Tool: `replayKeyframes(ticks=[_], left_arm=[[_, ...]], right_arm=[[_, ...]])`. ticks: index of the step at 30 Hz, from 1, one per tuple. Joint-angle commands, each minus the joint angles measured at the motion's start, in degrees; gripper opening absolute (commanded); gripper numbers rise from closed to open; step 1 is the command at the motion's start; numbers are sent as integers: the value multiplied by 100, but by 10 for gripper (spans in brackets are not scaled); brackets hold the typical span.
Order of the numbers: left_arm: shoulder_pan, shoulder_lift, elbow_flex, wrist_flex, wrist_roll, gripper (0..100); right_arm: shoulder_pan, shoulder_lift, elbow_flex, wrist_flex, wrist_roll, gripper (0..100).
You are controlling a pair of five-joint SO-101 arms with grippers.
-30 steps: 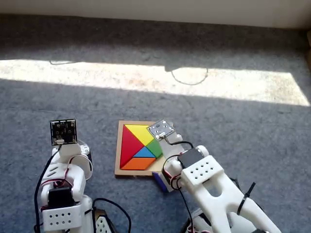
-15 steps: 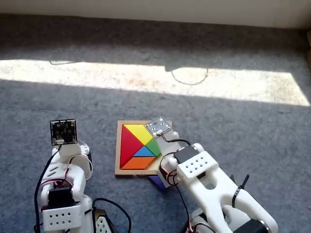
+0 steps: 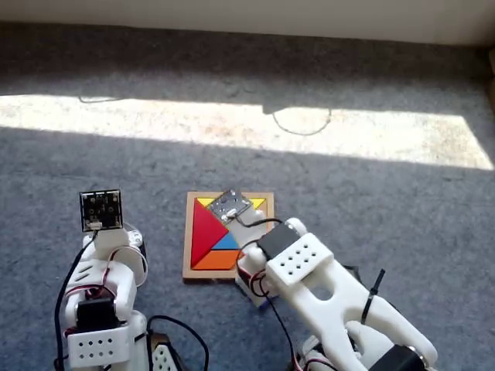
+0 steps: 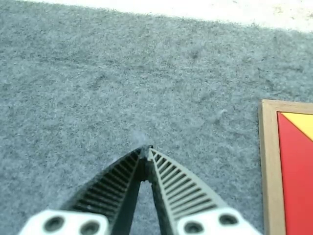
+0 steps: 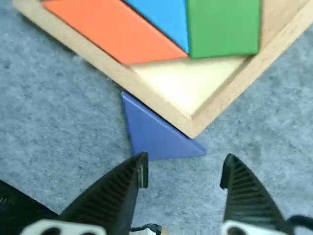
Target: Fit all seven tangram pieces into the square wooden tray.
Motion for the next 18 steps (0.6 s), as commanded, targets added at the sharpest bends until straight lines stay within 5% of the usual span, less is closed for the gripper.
replayKeyframes(ticks=[1, 18], left_arm=[[-57, -251, 110, -9, -26, 6], [-57, -251, 110, -9, -26, 6]], right_arm=[[-409, -4, 356, -532, -53, 260], [-796, -4, 1349, -1569, -475, 263]])
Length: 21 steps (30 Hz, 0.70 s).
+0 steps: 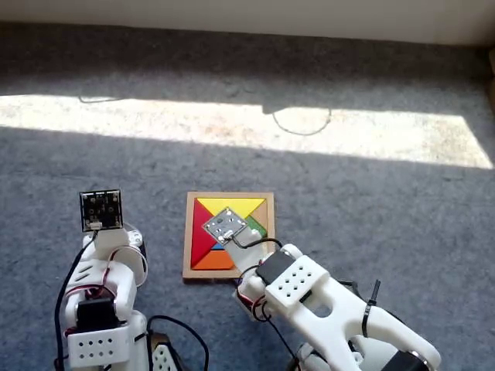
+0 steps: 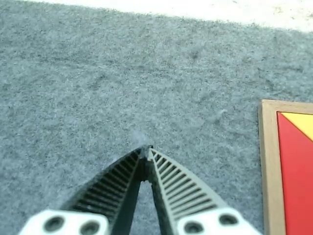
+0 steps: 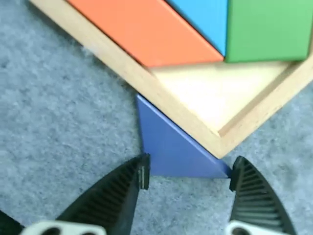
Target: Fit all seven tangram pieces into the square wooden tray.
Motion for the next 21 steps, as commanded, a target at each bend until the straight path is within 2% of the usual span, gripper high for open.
replayKeyframes(ticks=[1, 6, 16, 21], left_arm=[[-57, -251, 110, -9, -26, 6], [-57, -251, 110, -9, -26, 6], [-57, -251, 110, -9, -26, 6], [-57, -251, 110, -9, -26, 6]], right_arm=[[-295, 101, 66, -136, -105, 263], [-295, 295, 66, -136, -105, 263], [-277, 2149, -567, -84, -114, 264], [-286, 2009, -664, -84, -114, 259]])
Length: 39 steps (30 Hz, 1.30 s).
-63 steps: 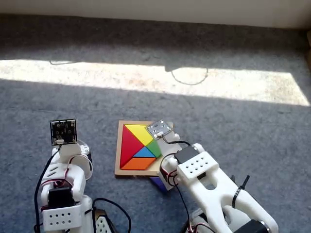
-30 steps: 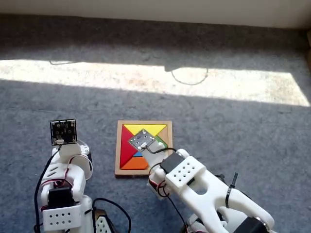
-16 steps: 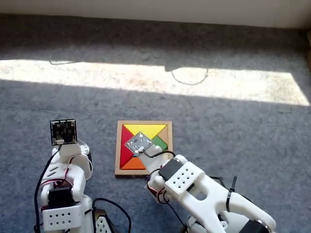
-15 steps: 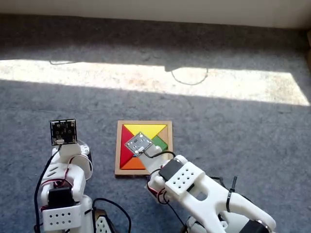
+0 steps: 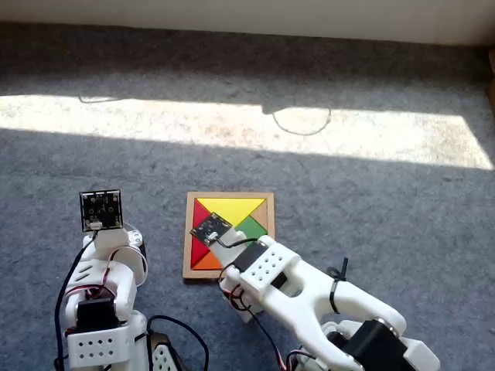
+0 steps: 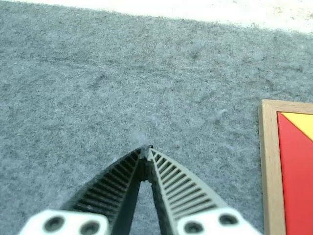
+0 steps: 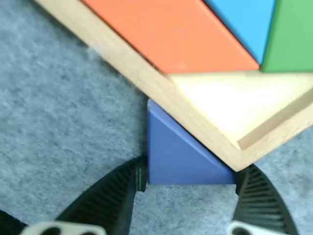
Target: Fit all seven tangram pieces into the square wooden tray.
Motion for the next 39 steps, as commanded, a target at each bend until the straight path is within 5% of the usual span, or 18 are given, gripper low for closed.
replayKeyframes(ticks=[1, 18, 28, 39], left_arm=[[-57, -251, 110, -9, -26, 6], [-57, -251, 110, -9, -26, 6], [-57, -242, 110, -9, -26, 6], [-57, -242, 110, -9, -26, 6]], right_arm=[[-40, 57, 4, -57, -44, 253], [-31, -2835, -31, 1508, 53, 191], [1130, -3371, -22, 1279, 1459, 191], [321, -3363, 435, 1270, 800, 193]])
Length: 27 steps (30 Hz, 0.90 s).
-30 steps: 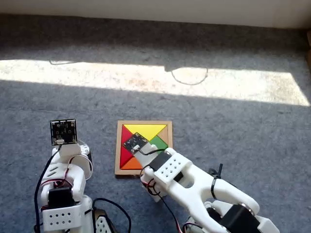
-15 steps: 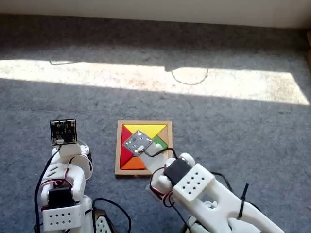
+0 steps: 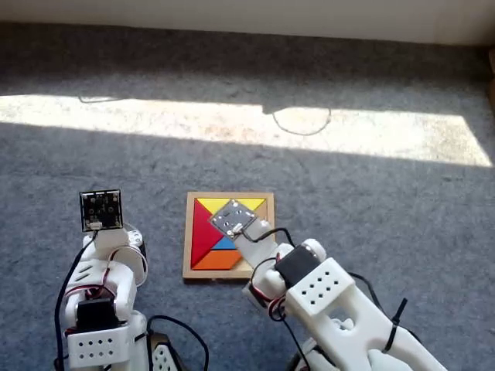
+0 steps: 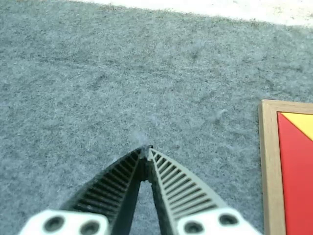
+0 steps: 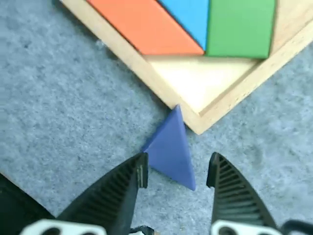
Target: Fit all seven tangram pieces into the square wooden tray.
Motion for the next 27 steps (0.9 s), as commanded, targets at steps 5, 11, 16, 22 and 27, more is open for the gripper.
replayKeyframes(ticks=[5, 11, 16, 22, 27], left_arm=[[-57, -242, 110, -9, -26, 6], [-57, -242, 110, -9, -26, 6], [-57, -242, 110, -9, -26, 6], [-57, -242, 110, -9, -26, 6], [-57, -242, 110, -9, -26, 6]], right_arm=[[-409, -127, 479, -514, -501, 217], [-418, -127, 787, -576, -545, 293], [-426, -127, 831, -585, -510, 293], [-646, -127, 831, -593, -545, 293], [-708, -119, 1244, -1095, -554, 293]])
